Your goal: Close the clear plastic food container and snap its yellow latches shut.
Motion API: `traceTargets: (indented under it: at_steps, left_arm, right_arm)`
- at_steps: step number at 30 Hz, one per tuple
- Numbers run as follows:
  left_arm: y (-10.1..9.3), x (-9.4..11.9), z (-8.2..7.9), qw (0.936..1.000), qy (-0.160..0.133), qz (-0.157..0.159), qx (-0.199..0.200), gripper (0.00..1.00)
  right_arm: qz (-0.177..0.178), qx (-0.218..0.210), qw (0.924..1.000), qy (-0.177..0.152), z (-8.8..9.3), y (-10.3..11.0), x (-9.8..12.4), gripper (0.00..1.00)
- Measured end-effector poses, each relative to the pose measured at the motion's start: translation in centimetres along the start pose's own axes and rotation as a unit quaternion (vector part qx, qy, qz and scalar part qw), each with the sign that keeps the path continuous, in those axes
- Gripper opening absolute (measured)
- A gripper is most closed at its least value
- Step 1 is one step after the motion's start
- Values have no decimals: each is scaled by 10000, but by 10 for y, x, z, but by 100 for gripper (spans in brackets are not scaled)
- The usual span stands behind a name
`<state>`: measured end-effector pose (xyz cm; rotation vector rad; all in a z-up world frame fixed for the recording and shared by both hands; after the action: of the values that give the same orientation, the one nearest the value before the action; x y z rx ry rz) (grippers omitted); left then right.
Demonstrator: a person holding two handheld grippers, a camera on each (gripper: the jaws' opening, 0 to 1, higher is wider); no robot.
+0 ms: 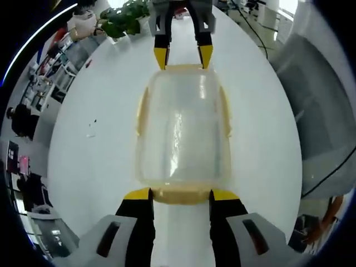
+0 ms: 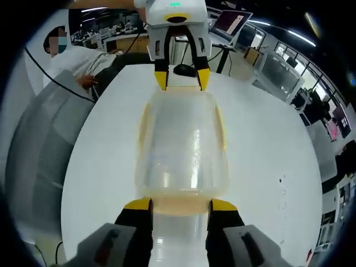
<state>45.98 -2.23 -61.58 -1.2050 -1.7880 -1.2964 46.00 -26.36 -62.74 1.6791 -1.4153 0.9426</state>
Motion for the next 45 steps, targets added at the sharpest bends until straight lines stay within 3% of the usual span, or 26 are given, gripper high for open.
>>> traceTargets:
  at_steps: [32, 45]
  left_arm:
    - [-11, -32, -54, 9997, -192, 164, 43, 36]
    - [-15, -42, -65, 9993, -255, 248, 132, 36]
  right_arm:
    - [-119, -179, 9997, 67, 58, 9, 22, 35]
    - [-239, -245, 9994, 84, 74, 10, 26, 35]
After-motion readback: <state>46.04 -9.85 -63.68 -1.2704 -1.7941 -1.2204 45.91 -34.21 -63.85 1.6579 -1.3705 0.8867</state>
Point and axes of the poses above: the point that each gripper's makers call its tool centre point, and the gripper's own axes: x roughly backward along the fingers, y roughly to its left, z roughly out of its underside, the point moved 10 cm from there along x, roughly backward along the fingers, and after that the axes turned 12 degrees about -z, right-handed, at the moved point
